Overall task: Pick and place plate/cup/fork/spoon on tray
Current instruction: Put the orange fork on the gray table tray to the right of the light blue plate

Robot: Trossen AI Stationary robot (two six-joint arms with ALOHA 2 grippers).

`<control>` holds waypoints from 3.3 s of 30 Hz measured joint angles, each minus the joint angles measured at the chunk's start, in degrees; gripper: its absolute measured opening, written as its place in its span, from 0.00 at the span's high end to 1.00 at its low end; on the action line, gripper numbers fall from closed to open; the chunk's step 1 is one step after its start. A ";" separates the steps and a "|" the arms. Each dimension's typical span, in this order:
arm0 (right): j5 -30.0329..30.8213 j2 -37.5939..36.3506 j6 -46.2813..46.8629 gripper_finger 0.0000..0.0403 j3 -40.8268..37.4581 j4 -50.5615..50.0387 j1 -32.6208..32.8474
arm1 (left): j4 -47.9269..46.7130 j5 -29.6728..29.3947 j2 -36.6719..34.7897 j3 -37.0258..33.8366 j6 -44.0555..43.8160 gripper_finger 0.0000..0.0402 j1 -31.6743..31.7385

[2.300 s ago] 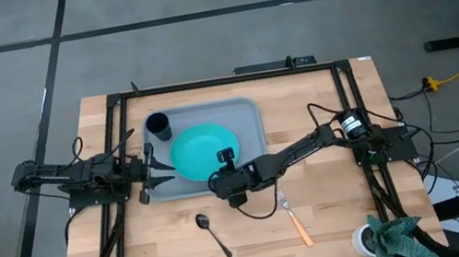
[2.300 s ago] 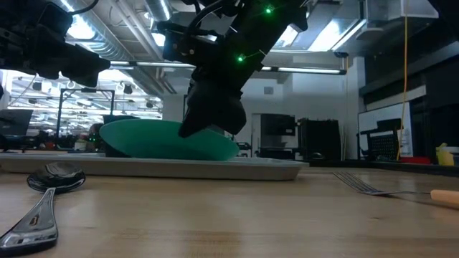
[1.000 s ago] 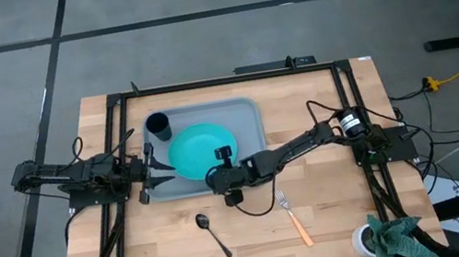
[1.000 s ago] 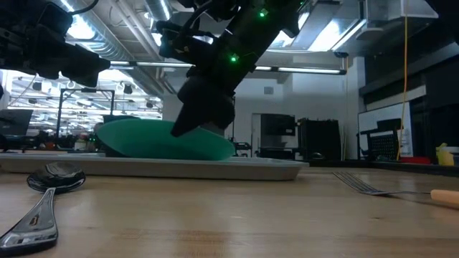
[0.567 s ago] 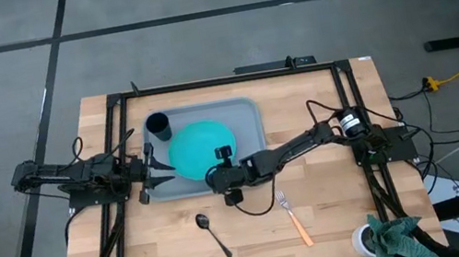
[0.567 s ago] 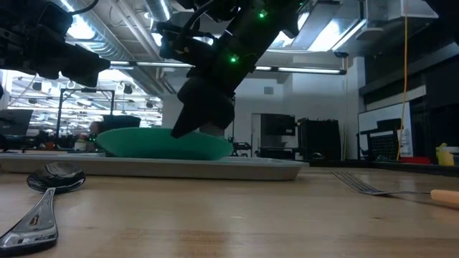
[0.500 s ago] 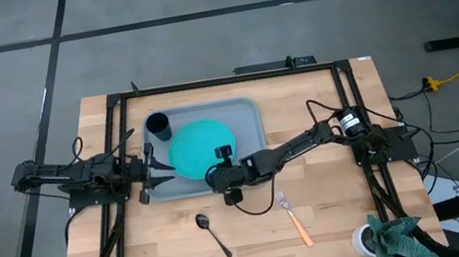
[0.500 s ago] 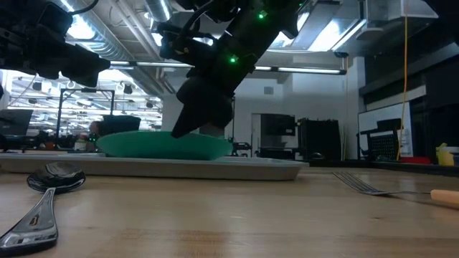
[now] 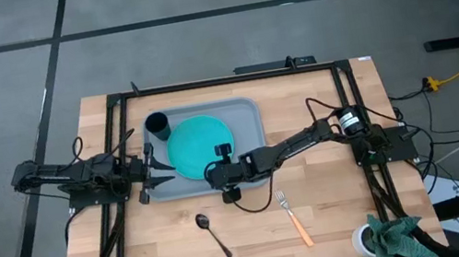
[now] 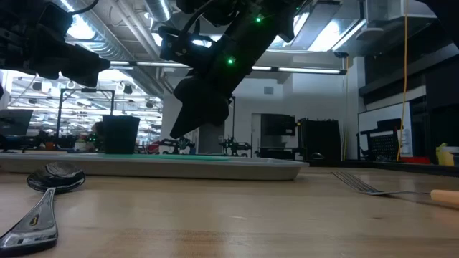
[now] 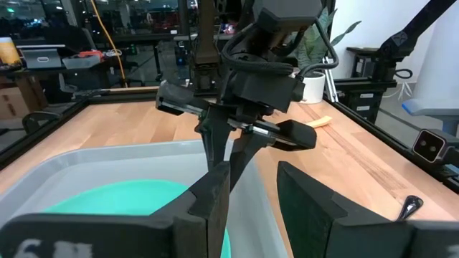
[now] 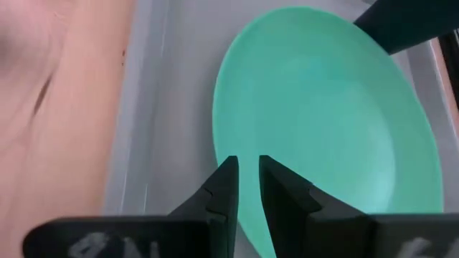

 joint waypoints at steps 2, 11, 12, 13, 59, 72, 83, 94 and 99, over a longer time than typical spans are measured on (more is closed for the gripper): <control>1.33 0.00 -0.30 0.85 0.00 -0.04 0.05 | 0.00 0.00 -0.02 0.00 0.00 0.73 -0.02; 4.82 -1.19 2.84 0.85 -0.04 -11.05 3.85 | 0.00 0.00 0.00 0.00 0.00 0.73 -0.01; 5.65 -1.63 4.07 0.85 -0.04 -12.43 4.41 | 0.00 0.00 0.00 0.02 0.00 0.73 0.00; 6.50 -2.23 5.40 0.85 -0.04 -13.80 5.03 | 0.00 0.00 0.00 0.00 0.00 0.73 0.00; -2.71 -11.96 84.05 0.85 -11.82 -38.37 23.87 | 0.04 0.00 -0.02 0.00 0.00 0.73 -0.02; -7.32 -10.76 93.53 0.80 -8.66 -40.27 27.02 | 0.03 0.00 0.00 0.00 0.00 0.73 0.00; -9.87 -8.39 97.84 0.64 -8.63 -37.94 30.12 | 0.02 0.00 0.00 0.00 0.00 0.73 -0.02; -13.68 -5.56 97.84 0.64 -8.66 -34.35 29.78 | 0.03 0.00 -0.01 0.00 0.00 0.73 -0.01; -14.07 -5.46 96.90 0.66 -8.66 -33.73 29.16 | 0.02 0.00 -0.02 0.00 0.00 0.73 0.00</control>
